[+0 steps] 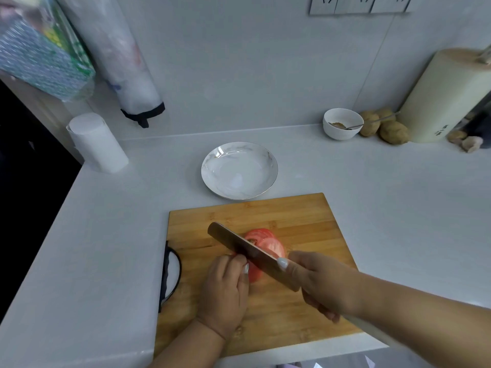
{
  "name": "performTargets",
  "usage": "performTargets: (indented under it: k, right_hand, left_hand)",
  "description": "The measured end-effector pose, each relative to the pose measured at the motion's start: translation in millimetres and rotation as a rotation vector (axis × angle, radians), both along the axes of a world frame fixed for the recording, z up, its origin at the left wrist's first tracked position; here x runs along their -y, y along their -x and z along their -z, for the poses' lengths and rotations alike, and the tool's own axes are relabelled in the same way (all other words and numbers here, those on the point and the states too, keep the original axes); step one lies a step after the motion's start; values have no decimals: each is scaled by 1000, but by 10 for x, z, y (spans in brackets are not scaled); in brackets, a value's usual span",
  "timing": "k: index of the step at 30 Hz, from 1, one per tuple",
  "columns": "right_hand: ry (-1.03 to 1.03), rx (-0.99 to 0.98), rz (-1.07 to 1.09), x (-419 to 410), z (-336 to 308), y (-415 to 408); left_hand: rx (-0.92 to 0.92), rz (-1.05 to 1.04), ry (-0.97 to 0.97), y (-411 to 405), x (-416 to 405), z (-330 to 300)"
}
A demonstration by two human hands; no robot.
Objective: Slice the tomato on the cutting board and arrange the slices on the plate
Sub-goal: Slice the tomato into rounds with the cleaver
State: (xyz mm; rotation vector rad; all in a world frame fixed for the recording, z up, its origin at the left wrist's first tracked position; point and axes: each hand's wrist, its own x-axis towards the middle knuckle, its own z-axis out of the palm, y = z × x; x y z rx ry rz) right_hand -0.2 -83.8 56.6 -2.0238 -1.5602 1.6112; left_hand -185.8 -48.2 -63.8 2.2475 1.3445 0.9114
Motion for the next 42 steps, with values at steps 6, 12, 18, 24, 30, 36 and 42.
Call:
performTargets:
  k: [6,12,18,24,30,36,42]
  right_hand:
    - [59,-33,-2,117,-282,-62]
    - [69,-15,-10,126,-285,-52]
    - [19,-14,-19,-59,-162,97]
    - [1,-14,-38,-184,-131,192]
    - [88,38,-42,-2,-121,-24]
    - [89,25,-55,-46,-13,27]
    - [1,40,-66,-275,221,280]
  left_hand:
    - [14,-20,9,-7,6,19]
    - [8,-14,16,-6,5,13]
    - [-18,-4,64,7,8,38]
    - [-19,-10,78,4,4,13]
    - [-2,-18,35,10,6,-10]
    - [-16,-10,55,23,4,5]
    - [4,11,49,11,4,-52]
